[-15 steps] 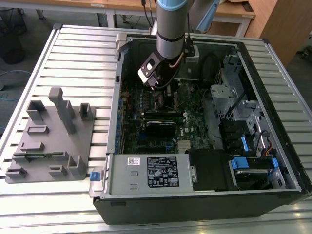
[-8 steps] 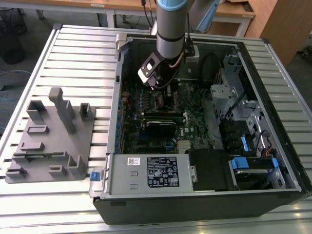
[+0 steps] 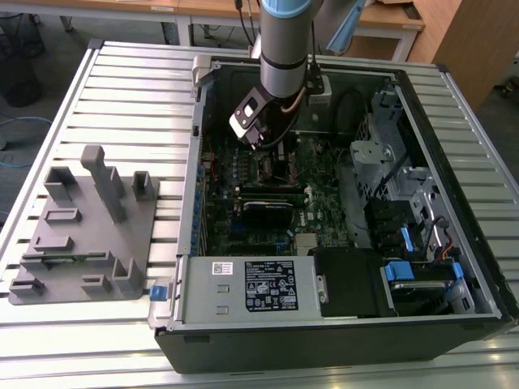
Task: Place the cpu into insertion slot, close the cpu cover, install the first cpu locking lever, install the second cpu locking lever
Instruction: 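Place the cpu into insertion slot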
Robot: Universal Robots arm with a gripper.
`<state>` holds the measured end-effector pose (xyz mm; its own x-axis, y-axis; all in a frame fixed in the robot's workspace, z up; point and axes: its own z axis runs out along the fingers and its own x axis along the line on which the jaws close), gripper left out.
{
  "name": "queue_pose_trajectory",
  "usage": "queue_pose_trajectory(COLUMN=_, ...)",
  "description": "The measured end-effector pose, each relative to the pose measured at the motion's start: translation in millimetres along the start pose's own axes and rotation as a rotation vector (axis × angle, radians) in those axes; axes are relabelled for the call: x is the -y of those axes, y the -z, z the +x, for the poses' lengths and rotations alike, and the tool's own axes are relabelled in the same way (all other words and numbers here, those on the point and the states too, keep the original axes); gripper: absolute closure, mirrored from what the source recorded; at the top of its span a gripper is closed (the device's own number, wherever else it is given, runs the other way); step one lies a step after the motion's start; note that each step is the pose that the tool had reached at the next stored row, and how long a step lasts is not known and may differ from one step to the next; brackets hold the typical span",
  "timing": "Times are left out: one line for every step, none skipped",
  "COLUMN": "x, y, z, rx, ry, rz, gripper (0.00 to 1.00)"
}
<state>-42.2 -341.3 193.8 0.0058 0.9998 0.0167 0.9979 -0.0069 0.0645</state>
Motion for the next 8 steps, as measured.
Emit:
queue_pose_trajectory(x=0.0, y=0.0, z=0.0, rx=0.0001, ry=-0.001, rz=0.0, gripper=0.46)
queue_pose_trajectory(x=0.0, y=0.0, z=0.0, rx=0.0001, ry=-0.002, rz=0.0, gripper=0.46)
queue_pose_trajectory(x=0.0, y=0.1, z=0.0, rx=0.0001, ry=-0.002, rz=-0.0001, gripper=0.46)
queue_pose_trajectory(x=-0.1, y=0.3, z=0.1, rx=0.0, ry=-0.002, rz=-0.0002, gripper=0.46)
queue_pose_trajectory(x=-0.1, y=0.9, z=0.1, rx=0.0005, ry=-0.003, rz=-0.0003, gripper=0.46)
queue_pose_trajectory(x=-0.1, y=1.8, z=0.1, rx=0.0017, ry=-0.003, rz=-0.0001, gripper=0.46)
queue_pose_trajectory(x=-0.2, y=2.8, z=0.1, rx=0.0027, ry=-0.004, rz=-0.0001, gripper=0.46)
queue_pose_trajectory(x=-0.2, y=3.7, z=0.1, rx=0.0037, ry=-0.004, rz=-0.0001, gripper=0.46)
